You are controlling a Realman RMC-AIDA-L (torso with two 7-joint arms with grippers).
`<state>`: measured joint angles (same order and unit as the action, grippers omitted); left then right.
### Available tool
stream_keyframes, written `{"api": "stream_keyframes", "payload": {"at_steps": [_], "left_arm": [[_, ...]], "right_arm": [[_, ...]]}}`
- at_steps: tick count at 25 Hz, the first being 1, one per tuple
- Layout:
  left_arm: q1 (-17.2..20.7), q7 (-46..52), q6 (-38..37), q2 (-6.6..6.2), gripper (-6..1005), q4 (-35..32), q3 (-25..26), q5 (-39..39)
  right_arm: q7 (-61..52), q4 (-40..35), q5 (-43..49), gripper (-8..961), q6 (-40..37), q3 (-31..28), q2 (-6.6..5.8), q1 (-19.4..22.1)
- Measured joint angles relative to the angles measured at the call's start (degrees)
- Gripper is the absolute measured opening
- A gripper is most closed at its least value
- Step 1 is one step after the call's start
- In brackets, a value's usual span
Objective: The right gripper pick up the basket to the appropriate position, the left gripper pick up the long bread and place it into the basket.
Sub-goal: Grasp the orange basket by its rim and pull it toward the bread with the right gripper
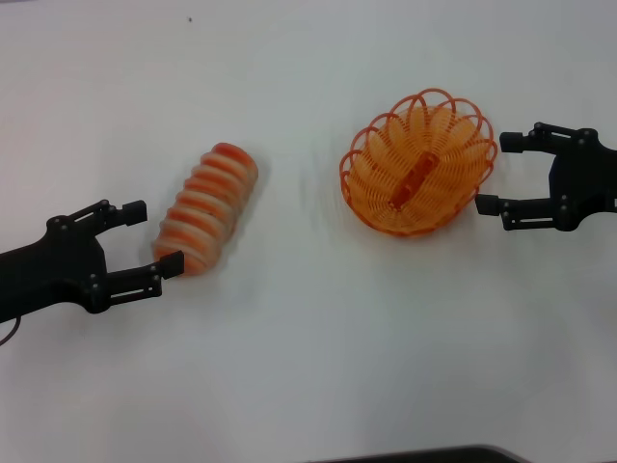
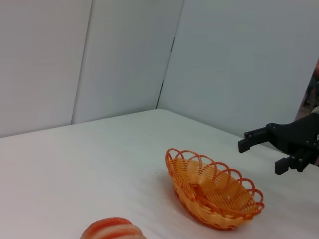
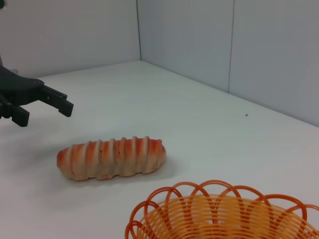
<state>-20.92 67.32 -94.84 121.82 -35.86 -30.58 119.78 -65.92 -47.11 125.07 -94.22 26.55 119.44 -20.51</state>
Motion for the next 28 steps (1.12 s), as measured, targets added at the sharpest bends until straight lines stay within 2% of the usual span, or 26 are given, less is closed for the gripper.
{"api": "stream_keyframes", "payload": {"at_steps": [11,14,18,24,28], "left_arm": [[0.0,0.4,0.1,-0.07,907,0.0,0.0,0.1],[-0.2,2.5,-0.1,-0.15,907,0.2,0.0,0.0],[-0.4,2.8,-0.3,-0.06,907,0.4,0.0,0.0],[-0.5,2.7,-0.4,-0.01,908,0.3,0.0,0.0],[-0.5,2.5,-0.3,-0.07,908,0.1,0.0,0.0]], "right_arm": [[-1.4,0.1,0.0,942,0.0,0.0,0.0,-0.4],[-6.4,0.1,-0.5,942,0.0,0.0,-0.03,-1.0],[-19.6,-0.4,-1.1,942,0.0,0.2,-0.7,-2.8],[-41.2,-0.5,-0.1,941,-0.6,1.1,-4.31,-6.7],[-50.8,-0.6,1.7,941,-0.4,3.6,-7.62,-10.3]]}}
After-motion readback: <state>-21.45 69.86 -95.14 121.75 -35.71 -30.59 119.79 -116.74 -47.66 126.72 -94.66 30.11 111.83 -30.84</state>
